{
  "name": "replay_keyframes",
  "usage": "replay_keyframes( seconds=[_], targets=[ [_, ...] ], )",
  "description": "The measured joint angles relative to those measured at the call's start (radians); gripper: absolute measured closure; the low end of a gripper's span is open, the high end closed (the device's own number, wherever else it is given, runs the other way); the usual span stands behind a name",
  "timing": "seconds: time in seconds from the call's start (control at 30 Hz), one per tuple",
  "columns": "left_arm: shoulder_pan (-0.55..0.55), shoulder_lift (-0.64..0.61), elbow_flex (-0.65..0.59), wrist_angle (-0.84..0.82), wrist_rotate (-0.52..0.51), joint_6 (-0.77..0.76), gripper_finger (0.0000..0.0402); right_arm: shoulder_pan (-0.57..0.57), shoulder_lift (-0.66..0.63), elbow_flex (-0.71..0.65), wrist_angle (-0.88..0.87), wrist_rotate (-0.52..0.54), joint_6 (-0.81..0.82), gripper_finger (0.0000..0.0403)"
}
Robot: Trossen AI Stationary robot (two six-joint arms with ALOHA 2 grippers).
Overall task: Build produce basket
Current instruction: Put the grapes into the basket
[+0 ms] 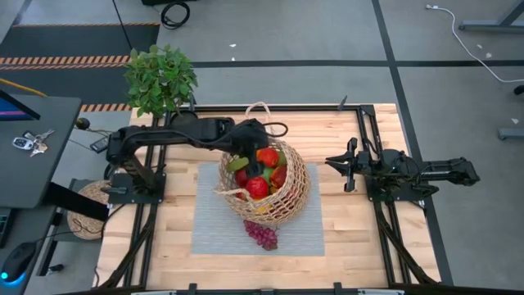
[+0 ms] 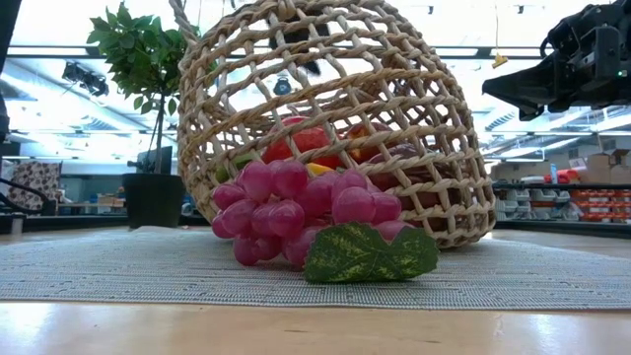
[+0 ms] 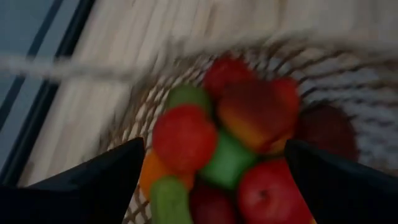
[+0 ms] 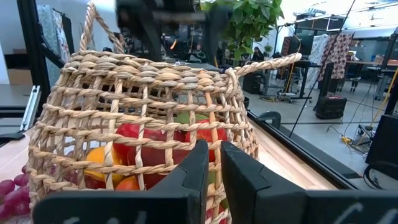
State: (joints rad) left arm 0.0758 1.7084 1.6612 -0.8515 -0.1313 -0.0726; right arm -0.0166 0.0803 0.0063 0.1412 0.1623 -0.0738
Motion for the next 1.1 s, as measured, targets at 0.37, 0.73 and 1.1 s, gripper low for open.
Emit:
replay_keyframes(
  seconds=[0.37, 0.73, 1.1],
  targets=[
    [-0.242, -0.002, 0.206, 0.009, 0.001, 0.027, 0.0008, 0.000, 0.000, 0.000, 0.000, 0.000, 0.000, 0.0353],
    [-0.566, 0.020, 0.212, 0.007, -0.067, -0.028, 0.0008, 0.000, 0.000, 0.000, 0.000, 0.000, 0.000, 0.0353],
    [-0.805, 0.009, 0.091, -0.121, -0.354, -0.214, 0.0033, 0.000, 0.000, 0.000, 0.000, 0.000, 0.000, 0.0353]
  ],
)
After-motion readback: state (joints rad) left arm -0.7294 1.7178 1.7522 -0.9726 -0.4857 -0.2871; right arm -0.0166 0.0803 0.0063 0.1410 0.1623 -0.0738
